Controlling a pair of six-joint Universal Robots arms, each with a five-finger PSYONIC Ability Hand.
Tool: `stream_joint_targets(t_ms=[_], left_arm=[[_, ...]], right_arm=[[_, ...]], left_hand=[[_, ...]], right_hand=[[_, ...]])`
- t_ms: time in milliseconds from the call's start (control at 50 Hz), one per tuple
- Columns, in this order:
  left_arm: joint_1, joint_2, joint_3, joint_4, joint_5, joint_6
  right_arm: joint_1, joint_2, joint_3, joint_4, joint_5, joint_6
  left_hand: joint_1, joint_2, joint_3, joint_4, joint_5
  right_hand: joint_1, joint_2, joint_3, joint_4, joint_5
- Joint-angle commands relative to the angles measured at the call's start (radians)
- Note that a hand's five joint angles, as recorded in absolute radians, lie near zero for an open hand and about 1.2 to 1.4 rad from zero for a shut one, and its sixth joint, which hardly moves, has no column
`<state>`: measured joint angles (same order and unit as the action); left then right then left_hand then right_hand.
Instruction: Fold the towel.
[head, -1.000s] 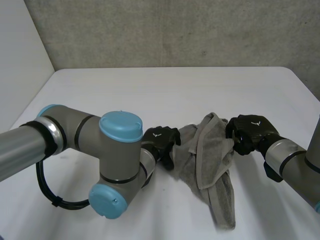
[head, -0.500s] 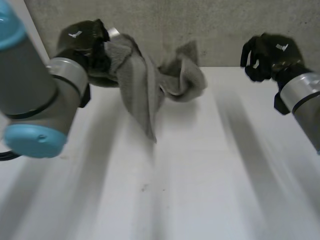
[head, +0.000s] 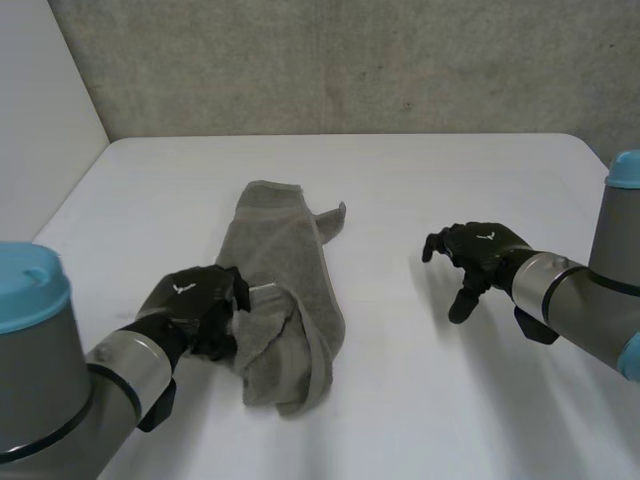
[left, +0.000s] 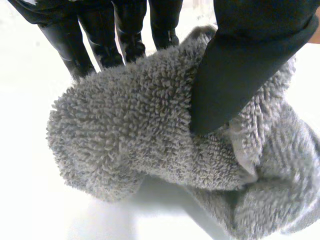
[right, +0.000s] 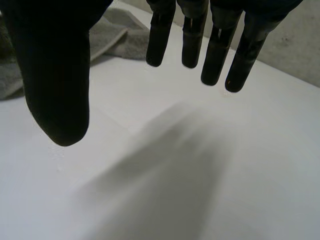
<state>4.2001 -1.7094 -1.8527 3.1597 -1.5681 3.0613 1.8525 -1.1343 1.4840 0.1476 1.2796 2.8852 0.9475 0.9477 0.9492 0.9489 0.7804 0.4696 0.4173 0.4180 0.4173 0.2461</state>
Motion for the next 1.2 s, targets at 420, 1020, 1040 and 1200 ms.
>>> stream_joint_targets(t_ms=[420, 1020, 1040, 1200], left_arm=[[-0.009, 0.355, 0.204, 0.000, -0.007, -0.054], [0.207, 0.340, 0.245, 0.014, -0.007, -0.303], [0.207, 0.340, 0.245, 0.014, -0.007, -0.303], [0.225, 0.179, 0.172, 0.054, -0.006, -0.335]], right_arm=[[0.349, 0.297, -0.350, -0.186, -0.052, 0.201], [0.180, -0.157, -0.271, -0.332, -0.040, 0.467], [0.180, -0.157, -0.271, -0.332, -0.040, 0.467], [0.198, -0.232, -0.286, -0.195, -0.043, 0.451]], left_hand=[[0.176, 0.176, 0.174, 0.175, 0.169], [0.208, 0.208, 0.207, 0.207, 0.201], [0.208, 0.208, 0.207, 0.207, 0.201], [0.173, 0.173, 0.172, 0.172, 0.166]], right_hand=[[-0.188, -0.135, -0.136, -0.135, -0.139], [0.927, 0.979, 0.978, 0.979, 0.976], [0.927, 0.979, 0.978, 0.979, 0.976], [0.927, 0.979, 0.978, 0.979, 0.976]])
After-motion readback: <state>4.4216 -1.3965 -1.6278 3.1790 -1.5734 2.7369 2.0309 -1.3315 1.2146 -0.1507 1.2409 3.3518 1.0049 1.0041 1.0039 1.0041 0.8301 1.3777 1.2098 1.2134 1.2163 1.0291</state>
